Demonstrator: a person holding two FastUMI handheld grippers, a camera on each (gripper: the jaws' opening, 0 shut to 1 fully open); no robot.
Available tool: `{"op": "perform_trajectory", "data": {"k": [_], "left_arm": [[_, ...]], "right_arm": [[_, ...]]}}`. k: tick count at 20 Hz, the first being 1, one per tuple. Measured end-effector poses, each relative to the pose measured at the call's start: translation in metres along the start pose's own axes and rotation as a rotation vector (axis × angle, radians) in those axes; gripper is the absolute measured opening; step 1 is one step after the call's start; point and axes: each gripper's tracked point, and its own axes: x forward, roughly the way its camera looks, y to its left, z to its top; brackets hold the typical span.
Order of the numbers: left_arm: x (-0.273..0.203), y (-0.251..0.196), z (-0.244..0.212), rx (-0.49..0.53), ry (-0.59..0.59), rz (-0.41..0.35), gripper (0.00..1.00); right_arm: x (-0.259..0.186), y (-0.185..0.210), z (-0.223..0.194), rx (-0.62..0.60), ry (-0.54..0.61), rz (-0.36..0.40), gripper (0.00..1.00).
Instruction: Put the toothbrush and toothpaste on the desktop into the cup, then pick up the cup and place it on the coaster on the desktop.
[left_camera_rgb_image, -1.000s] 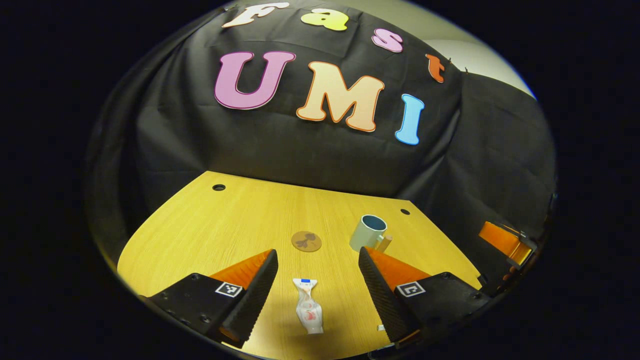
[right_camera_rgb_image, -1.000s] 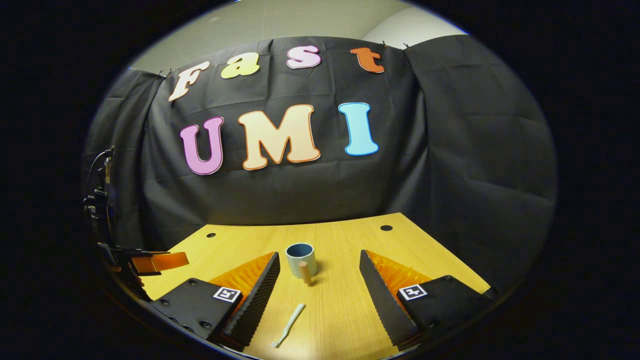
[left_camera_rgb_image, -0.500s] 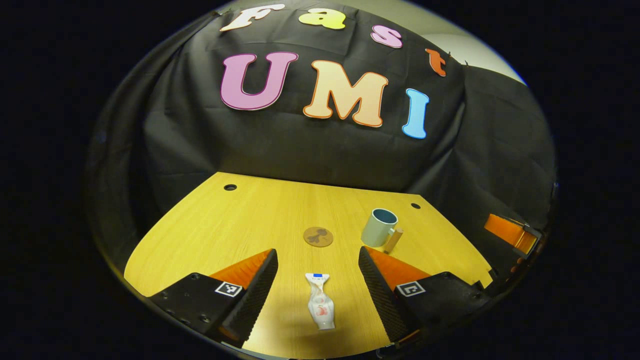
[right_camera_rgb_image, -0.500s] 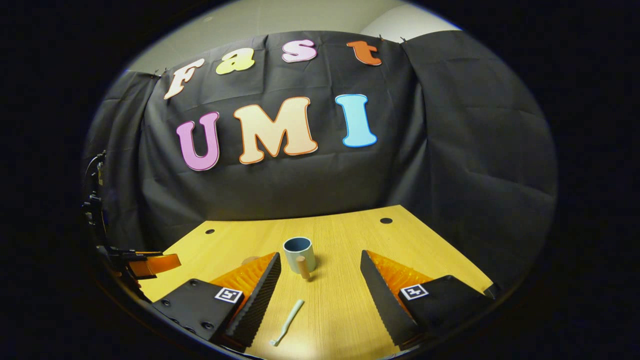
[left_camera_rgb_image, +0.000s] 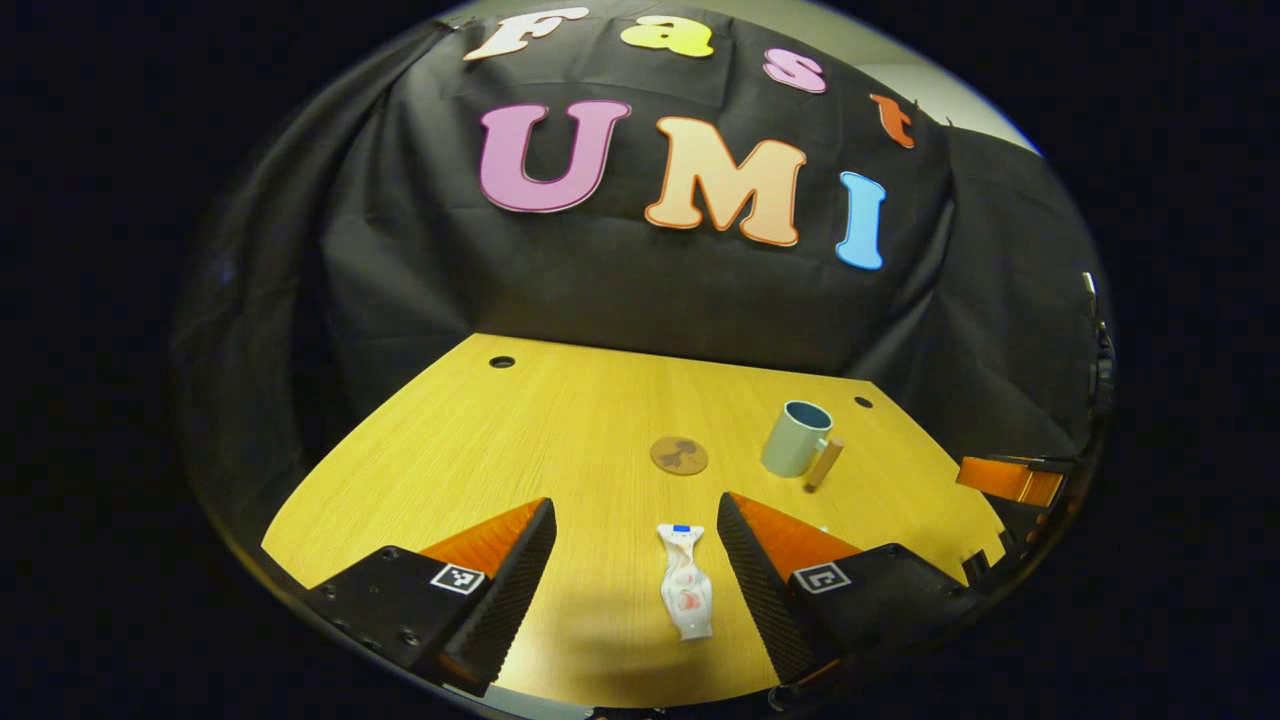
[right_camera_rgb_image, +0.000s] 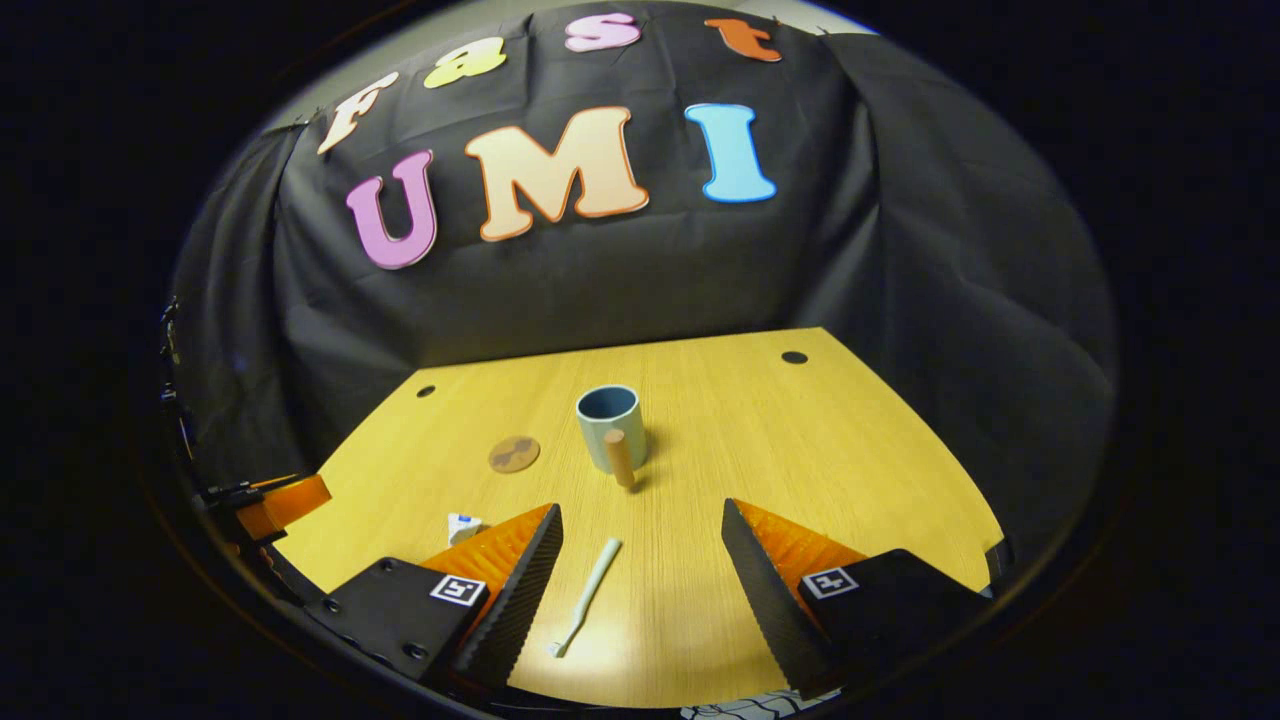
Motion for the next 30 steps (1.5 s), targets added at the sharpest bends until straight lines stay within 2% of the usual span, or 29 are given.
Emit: {"op": "perform_trajectory", "data": {"k": [2,6,7,9,10,11,13,14,16,19,20,21,24,30], "left_arm": [[-0.004,0.015,-0.006,-0.008,0.016,0.030,0.95],[-0.014,0.046,-0.018,-0.011,0.045,0.094,0.95],[-0.017,0.053,-0.020,-0.013,0.050,0.110,0.95],[-0.022,0.067,-0.027,-0.020,0.062,0.144,0.95],[-0.024,0.075,-0.029,-0.025,0.069,0.161,0.95],[-0.027,0.080,-0.031,-0.030,0.074,0.176,0.95],[-0.030,0.092,-0.034,-0.033,0.083,0.202,0.95],[-0.030,0.098,-0.035,-0.033,0.088,0.213,0.95],[-0.032,0.107,-0.036,-0.042,0.097,0.235,0.95],[-0.031,0.113,-0.036,-0.051,0.103,0.256,0.95],[-0.031,0.115,-0.035,-0.049,0.104,0.262,0.95],[-0.031,0.116,-0.037,-0.046,0.107,0.264,0.95],[-0.029,0.115,-0.040,-0.046,0.123,0.261,0.95],[-0.022,0.111,-0.046,-0.061,0.155,0.251,0.95]], "right_arm": [[0.013,0.009,-0.011,-0.029,0.068,0.016,0.99],[0.040,0.030,-0.028,-0.098,0.184,0.047,0.96],[0.046,0.035,-0.031,-0.109,0.203,0.050,0.99],[0.059,0.043,-0.039,-0.114,0.252,0.054,0.96],[0.066,0.046,-0.042,-0.108,0.282,0.052,0.99],[0.072,0.049,-0.047,-0.101,0.307,0.050,0.96],[0.083,0.050,-0.053,-0.092,0.350,0.040,0.99],[0.087,0.049,-0.056,-0.089,0.369,0.033,0.95],[0.097,0.046,-0.066,-0.081,0.412,0.010,0.95],[0.108,0.039,-0.082,-0.077,0.489,-0.021,0.95],[0.112,0.039,-0.087,-0.081,0.513,-0.031,0.99],[0.115,0.038,-0.093,-0.086,0.534,-0.039,0.95],[0.124,0.039,-0.104,-0.088,0.587,-0.058,0.95],[0.127,0.037,-0.120,-0.061,0.665,-0.095,0.89]]}}
